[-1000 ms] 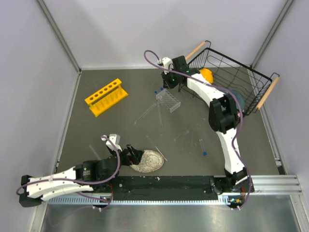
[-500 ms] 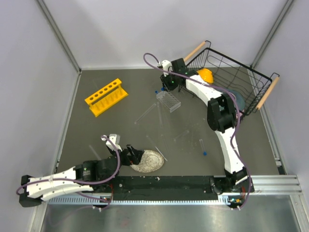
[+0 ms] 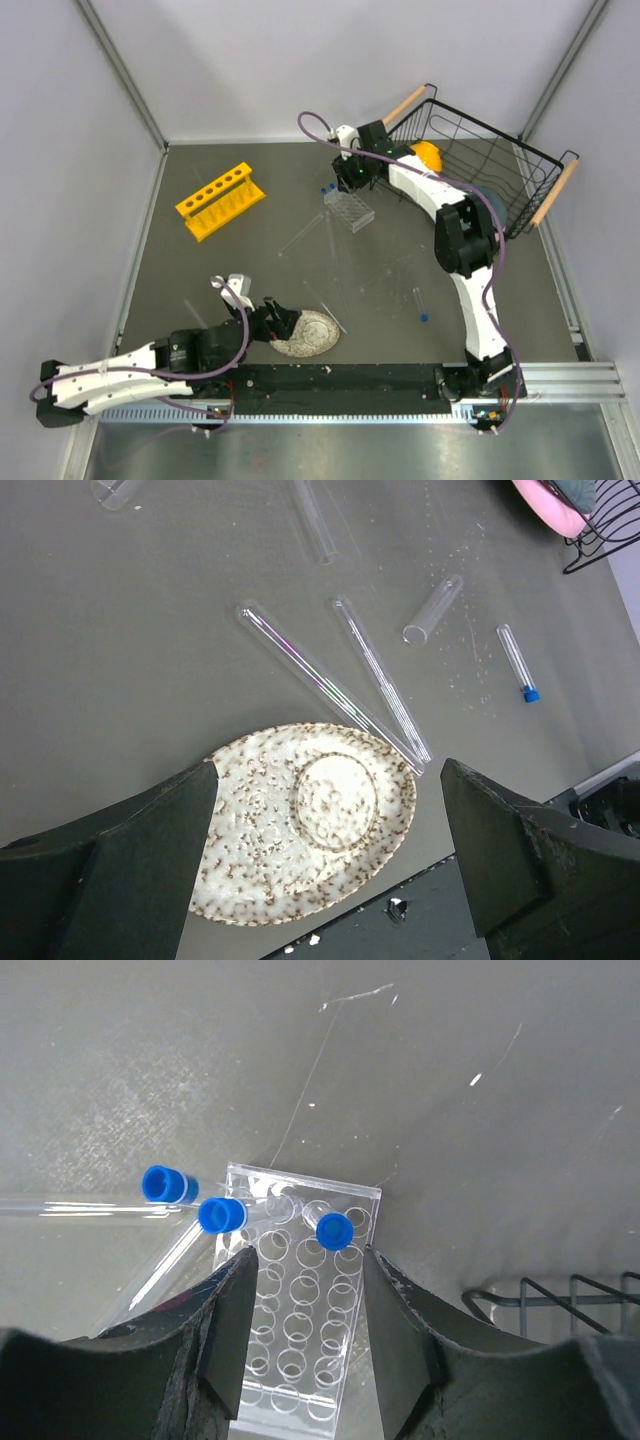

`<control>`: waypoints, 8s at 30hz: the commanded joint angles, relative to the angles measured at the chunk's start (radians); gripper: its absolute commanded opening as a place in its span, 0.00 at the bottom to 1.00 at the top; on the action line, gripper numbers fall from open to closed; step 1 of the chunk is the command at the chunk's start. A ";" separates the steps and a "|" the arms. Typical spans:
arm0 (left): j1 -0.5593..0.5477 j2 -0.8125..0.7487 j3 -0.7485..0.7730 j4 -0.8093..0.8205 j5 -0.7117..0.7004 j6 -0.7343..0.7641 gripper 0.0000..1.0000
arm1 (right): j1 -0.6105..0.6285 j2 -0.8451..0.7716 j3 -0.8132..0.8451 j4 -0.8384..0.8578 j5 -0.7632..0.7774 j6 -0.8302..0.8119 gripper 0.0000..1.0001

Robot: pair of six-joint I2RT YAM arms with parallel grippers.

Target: Organize the chemistry lab equipment

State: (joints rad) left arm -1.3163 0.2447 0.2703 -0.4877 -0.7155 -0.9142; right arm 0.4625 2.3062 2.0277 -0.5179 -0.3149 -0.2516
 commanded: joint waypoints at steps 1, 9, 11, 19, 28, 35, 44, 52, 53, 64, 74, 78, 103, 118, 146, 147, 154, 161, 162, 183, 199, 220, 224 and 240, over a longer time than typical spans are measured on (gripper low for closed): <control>0.002 0.030 0.053 0.040 0.034 0.008 0.99 | 0.005 -0.152 -0.018 0.028 0.000 -0.025 0.47; 0.000 0.084 0.073 0.043 0.073 -0.044 0.99 | 0.011 -0.359 -0.196 0.027 -0.070 -0.090 0.50; 0.002 0.081 0.073 0.040 0.074 -0.073 0.99 | 0.011 -0.463 -0.296 0.025 -0.116 -0.124 0.52; 0.002 0.065 0.076 0.043 0.108 -0.086 0.99 | 0.011 -0.849 -0.725 -0.040 -0.248 -0.233 0.59; 0.002 0.123 0.158 0.009 0.110 -0.042 0.99 | 0.010 -1.180 -1.088 -0.198 -0.165 -0.354 0.60; 0.026 0.274 0.248 -0.025 0.137 0.014 0.99 | 0.011 -1.277 -1.250 -0.226 -0.056 -0.365 0.64; 0.098 0.439 0.294 0.040 0.249 0.072 0.99 | 0.010 -1.263 -1.324 -0.257 -0.019 -0.357 0.64; 0.144 0.493 0.248 0.169 0.344 0.072 0.99 | 0.011 -1.154 -1.336 -0.232 0.034 -0.319 0.64; 0.149 0.495 0.245 0.175 0.347 0.067 0.99 | 0.011 -1.139 -1.337 -0.226 0.043 -0.315 0.64; 0.166 0.470 0.198 0.242 0.370 0.046 0.99 | 0.011 -1.005 -1.342 -0.153 0.088 -0.268 0.58; 0.184 0.387 0.107 0.319 0.386 -0.032 0.99 | 0.011 -0.921 -1.325 -0.149 0.097 -0.245 0.31; 0.209 0.366 0.063 0.409 0.428 -0.064 0.99 | 0.011 -0.919 -1.321 -0.151 0.089 -0.252 0.16; 0.434 0.735 0.099 0.948 1.070 -0.158 0.99 | 0.352 -1.205 -1.155 -0.249 -0.164 -0.675 0.03; 0.436 0.981 0.170 0.980 1.311 -0.137 0.60 | 0.510 -1.104 -1.054 -0.241 -0.066 -0.698 0.04; 0.436 1.047 0.291 0.752 1.360 0.041 0.04 | 0.570 -1.108 -1.064 -0.258 -0.004 -0.677 0.10; 0.436 1.044 0.287 0.756 1.361 0.043 0.02 | 0.570 -1.108 -1.061 -0.263 -0.003 -0.667 0.11; 0.436 0.952 0.225 0.807 1.326 0.052 0.00 | 0.565 -1.099 -0.976 -0.343 -0.022 -0.643 0.27; 0.436 0.791 0.146 0.833 1.234 0.067 0.00 | 0.510 -1.101 -0.874 -0.438 -0.125 -0.617 0.53; 0.436 0.750 0.136 0.837 1.222 0.069 0.00 | 0.501 -1.102 -0.864 -0.448 -0.145 -0.612 0.58; 0.411 0.332 0.089 0.906 0.898 0.330 0.00 | 0.232 -1.044 -0.716 0.094 -0.637 0.538 0.66; 0.411 0.321 0.107 0.925 0.866 0.324 0.00 | 0.232 -0.961 -0.834 0.277 -0.691 0.759 0.53; 0.411 0.334 0.084 0.930 0.801 0.282 0.00 | 0.232 -0.919 -0.894 0.536 -0.857 0.982 0.03; 0.411 0.347 0.087 0.917 0.788 0.268 0.11 | 0.213 -0.915 -0.882 0.536 -0.857 0.970 0.01; 0.416 0.222 0.329 0.069 0.395 0.278 0.99 | 0.036 -0.674 -0.531 0.012 -0.206 0.163 0.02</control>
State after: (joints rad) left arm -0.9054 0.4911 0.5442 -0.1692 -0.1860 -0.6468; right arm 0.5007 1.5600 1.4086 -0.4313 -0.7956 0.1764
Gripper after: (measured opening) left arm 0.987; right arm 0.130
